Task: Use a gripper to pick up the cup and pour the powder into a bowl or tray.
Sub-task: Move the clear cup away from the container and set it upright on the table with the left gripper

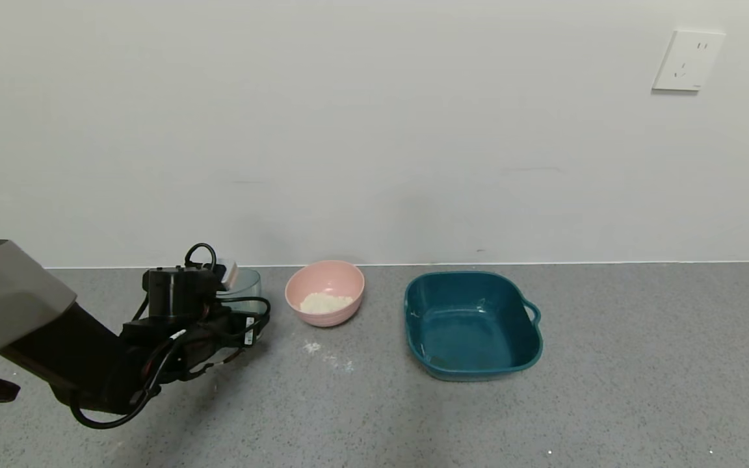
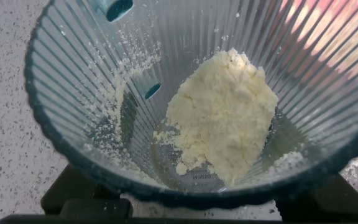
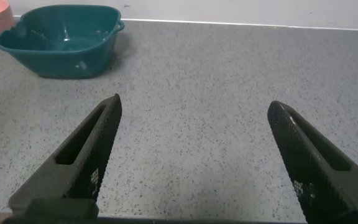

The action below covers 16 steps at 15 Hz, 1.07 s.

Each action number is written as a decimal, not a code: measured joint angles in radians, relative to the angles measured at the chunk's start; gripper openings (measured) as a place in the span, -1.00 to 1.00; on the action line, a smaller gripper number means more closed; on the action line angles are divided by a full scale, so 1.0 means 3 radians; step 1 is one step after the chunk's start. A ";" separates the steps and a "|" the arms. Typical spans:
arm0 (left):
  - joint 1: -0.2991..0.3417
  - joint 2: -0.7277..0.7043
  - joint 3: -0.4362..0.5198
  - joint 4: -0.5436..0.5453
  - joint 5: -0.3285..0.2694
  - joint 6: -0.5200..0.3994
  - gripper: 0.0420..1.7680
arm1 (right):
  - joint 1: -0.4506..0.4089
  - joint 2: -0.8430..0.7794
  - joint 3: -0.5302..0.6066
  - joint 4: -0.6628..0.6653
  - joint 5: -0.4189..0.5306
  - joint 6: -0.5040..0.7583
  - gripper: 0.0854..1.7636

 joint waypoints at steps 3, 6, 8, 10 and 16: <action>0.0000 0.0047 0.0034 -0.0089 -0.0004 -0.0001 0.45 | -0.0001 0.0000 0.0000 0.0000 0.0001 0.0000 0.94; -0.0004 0.0106 0.0031 -0.0096 -0.0006 -0.0001 0.45 | -0.0003 -0.0001 0.0000 0.0000 0.0000 0.0000 0.94; -0.0010 0.0143 0.0030 -0.0100 -0.0008 -0.0006 0.45 | 0.0000 0.0000 0.0000 0.0000 0.0003 0.0001 0.94; -0.0013 0.0168 0.0035 -0.0101 -0.0009 -0.0006 0.45 | 0.0000 0.0000 0.0000 0.0000 0.0000 0.0000 0.94; -0.0014 0.0205 0.0060 -0.0106 -0.0026 0.0010 0.49 | -0.0003 -0.0001 0.0000 0.0000 0.0000 0.0001 0.94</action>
